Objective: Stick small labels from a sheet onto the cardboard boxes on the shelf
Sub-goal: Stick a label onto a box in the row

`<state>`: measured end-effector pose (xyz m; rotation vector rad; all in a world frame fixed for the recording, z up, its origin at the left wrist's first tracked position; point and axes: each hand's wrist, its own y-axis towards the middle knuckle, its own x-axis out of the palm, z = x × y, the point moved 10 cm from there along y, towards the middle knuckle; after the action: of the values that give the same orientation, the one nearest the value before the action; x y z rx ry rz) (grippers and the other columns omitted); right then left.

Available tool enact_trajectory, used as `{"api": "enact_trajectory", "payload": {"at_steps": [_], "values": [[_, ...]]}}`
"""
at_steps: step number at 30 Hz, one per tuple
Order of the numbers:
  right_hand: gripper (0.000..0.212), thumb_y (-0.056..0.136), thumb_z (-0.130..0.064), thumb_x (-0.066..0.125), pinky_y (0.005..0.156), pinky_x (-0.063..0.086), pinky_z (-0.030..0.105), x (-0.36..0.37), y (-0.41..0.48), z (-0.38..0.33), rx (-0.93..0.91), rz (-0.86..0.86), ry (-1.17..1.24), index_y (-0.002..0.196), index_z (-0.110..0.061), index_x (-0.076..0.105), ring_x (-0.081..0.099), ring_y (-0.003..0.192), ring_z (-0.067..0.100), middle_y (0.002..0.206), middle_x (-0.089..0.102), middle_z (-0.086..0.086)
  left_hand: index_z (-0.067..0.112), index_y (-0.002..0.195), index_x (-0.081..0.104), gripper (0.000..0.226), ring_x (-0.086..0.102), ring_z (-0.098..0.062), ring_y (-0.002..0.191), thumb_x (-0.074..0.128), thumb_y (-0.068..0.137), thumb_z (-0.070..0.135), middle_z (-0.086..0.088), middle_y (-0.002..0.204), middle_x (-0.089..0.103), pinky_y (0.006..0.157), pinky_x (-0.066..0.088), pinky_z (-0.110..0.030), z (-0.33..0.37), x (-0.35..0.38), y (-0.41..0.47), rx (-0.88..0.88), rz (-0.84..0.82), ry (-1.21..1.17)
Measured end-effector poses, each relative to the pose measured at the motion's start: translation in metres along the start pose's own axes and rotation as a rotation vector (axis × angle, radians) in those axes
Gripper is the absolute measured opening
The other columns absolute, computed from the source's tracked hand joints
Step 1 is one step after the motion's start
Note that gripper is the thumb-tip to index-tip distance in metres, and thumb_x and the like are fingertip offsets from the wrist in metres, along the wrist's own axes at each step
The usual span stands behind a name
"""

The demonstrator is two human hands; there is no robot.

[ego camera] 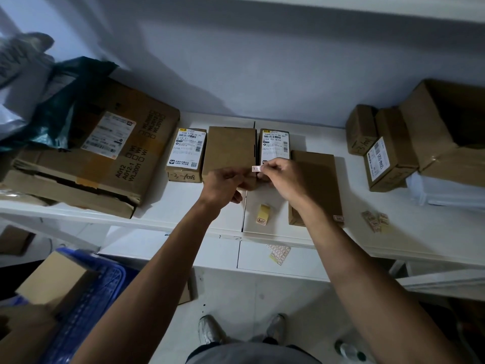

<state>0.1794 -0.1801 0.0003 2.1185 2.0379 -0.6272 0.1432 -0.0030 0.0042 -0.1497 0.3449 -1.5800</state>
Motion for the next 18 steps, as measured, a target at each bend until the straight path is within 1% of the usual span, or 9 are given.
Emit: {"api": "enact_trajectory", "payload": {"at_steps": [2,3,5,7,9,10,11,14,18], "values": [[0.011,0.092,-0.019,0.068,0.084,0.051,0.028,0.000,0.001,0.001,0.015,-0.001,0.022,0.094,-0.013,0.077,0.069,0.086,0.010,0.083,0.079,0.000,0.011,0.118,0.073,0.031,0.054,-0.018,0.048,0.053,0.095,0.003,-0.014,0.085,0.077,0.051,0.053,-0.025,-0.002,-0.002,0.001,0.002,0.013,0.007],[0.010,0.092,-0.018,0.068,0.081,0.051,0.028,0.000,0.000,0.001,0.027,-0.010,0.031,0.094,-0.013,0.077,0.069,0.086,0.011,0.084,0.079,0.002,0.011,0.118,0.072,0.031,0.055,-0.018,0.047,0.053,0.095,0.002,-0.014,0.083,0.077,0.051,0.052,-0.026,-0.002,-0.003,0.002,0.003,0.016,0.010],[0.009,0.093,-0.016,0.067,0.073,0.053,0.029,0.003,-0.002,0.000,0.058,-0.050,0.069,0.093,-0.014,0.075,0.071,0.082,0.014,0.084,0.079,0.005,0.011,0.117,0.072,0.031,0.057,-0.016,0.047,0.054,0.094,0.001,-0.014,0.082,0.076,0.051,0.052,-0.026,-0.002,-0.003,0.001,0.011,0.013,0.005],[0.009,0.095,-0.014,0.066,0.064,0.054,0.029,0.008,-0.004,-0.001,0.077,-0.090,0.109,0.093,-0.013,0.074,0.070,0.073,0.016,0.083,0.078,0.009,0.010,0.117,0.071,0.030,0.063,-0.016,0.051,0.055,0.094,0.001,-0.017,0.083,0.075,0.050,0.051,-0.026,-0.003,-0.003,0.001,0.025,0.008,0.003],[0.010,0.095,-0.013,0.065,0.059,0.053,0.025,0.010,-0.004,-0.002,0.082,-0.107,0.092,0.093,-0.012,0.074,0.068,0.068,0.016,0.082,0.077,0.010,0.010,0.119,0.070,0.031,0.067,-0.025,0.063,0.056,0.094,0.002,-0.020,0.086,0.076,0.050,0.051,-0.028,-0.006,-0.005,0.003,0.036,0.004,0.000],[0.010,0.095,-0.013,0.065,0.057,0.053,0.024,0.011,-0.004,-0.002,0.082,-0.109,0.066,0.091,-0.012,0.074,0.067,0.066,0.016,0.081,0.077,0.009,0.011,0.120,0.070,0.031,0.067,-0.029,0.066,0.055,0.094,0.002,-0.021,0.087,0.075,0.050,0.051,-0.028,-0.009,-0.006,0.003,0.039,0.005,-0.008],[0.011,0.095,-0.013,0.065,0.056,0.053,0.023,0.012,-0.003,-0.003,0.083,-0.111,0.043,0.090,-0.012,0.074,0.067,0.065,0.015,0.080,0.077,0.009,0.011,0.120,0.070,0.030,0.067,-0.028,0.064,0.055,0.095,0.002,-0.022,0.087,0.075,0.050,0.050,-0.028,-0.011,-0.007,0.003,0.044,0.009,-0.018],[0.011,0.094,-0.014,0.066,0.055,0.052,0.023,0.012,-0.002,0.000,0.095,-0.114,0.016,0.087,-0.013,0.074,0.066,0.062,0.013,0.079,0.077,0.008,0.011,0.121,0.069,0.028,0.062,-0.017,0.050,0.057,0.096,0.003,-0.021,0.082,0.075,0.048,0.049,-0.026,-0.014,-0.006,-0.001,0.055,0.022,-0.045],[0.008,0.091,-0.012,0.070,0.053,0.050,0.022,0.013,-0.001,0.001,0.115,-0.110,0.024,0.086,-0.010,0.076,0.064,0.060,0.014,0.078,0.076,0.011,0.012,0.121,0.069,0.029,0.060,-0.017,0.049,0.058,0.096,0.003,-0.016,0.076,0.074,0.048,0.049,-0.025,-0.017,-0.005,-0.001,0.058,0.028,-0.069]]}}
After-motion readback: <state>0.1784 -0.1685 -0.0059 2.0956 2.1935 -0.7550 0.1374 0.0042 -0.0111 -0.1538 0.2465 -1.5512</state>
